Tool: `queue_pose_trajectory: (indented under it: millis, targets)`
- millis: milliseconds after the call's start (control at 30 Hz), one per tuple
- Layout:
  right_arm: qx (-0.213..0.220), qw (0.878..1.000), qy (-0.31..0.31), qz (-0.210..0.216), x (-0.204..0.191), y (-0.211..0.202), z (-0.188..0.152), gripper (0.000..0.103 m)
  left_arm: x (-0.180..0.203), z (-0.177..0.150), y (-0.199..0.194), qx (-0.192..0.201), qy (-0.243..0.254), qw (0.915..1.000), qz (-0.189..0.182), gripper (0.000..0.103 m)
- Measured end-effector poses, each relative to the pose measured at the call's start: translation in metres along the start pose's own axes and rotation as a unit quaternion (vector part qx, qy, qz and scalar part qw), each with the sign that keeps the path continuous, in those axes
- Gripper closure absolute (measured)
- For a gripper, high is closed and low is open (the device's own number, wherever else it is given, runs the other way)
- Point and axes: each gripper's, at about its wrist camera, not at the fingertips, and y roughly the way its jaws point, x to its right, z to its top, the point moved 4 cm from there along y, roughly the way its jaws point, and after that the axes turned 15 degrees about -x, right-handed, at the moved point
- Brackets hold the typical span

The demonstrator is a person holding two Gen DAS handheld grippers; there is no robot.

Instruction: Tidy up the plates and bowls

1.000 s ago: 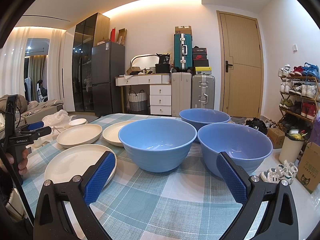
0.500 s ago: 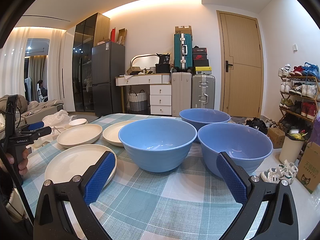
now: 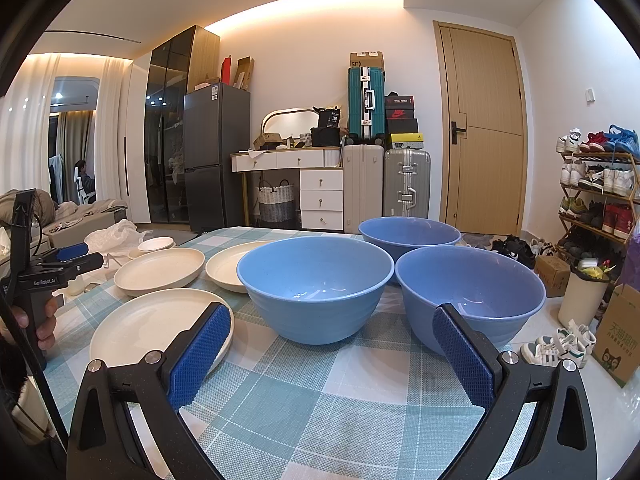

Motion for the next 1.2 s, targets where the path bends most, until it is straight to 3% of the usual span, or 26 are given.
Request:
queue_pose_trajectory:
  millis: [667, 1200]
  targets:
    - [0.000, 1.000, 0.002, 0.001, 0.000, 0.000, 0.000, 0.000, 0.000, 0.000, 0.000, 0.001, -0.001, 1.0000, 0.002, 0.002]
    - [-0.021, 0.999, 0.024, 0.006, 0.006, 0.009, 0.001, 0.000, 0.010, 0.003, 0.004, -0.023, 0.013, 0.9996, -0.003, 0.002]
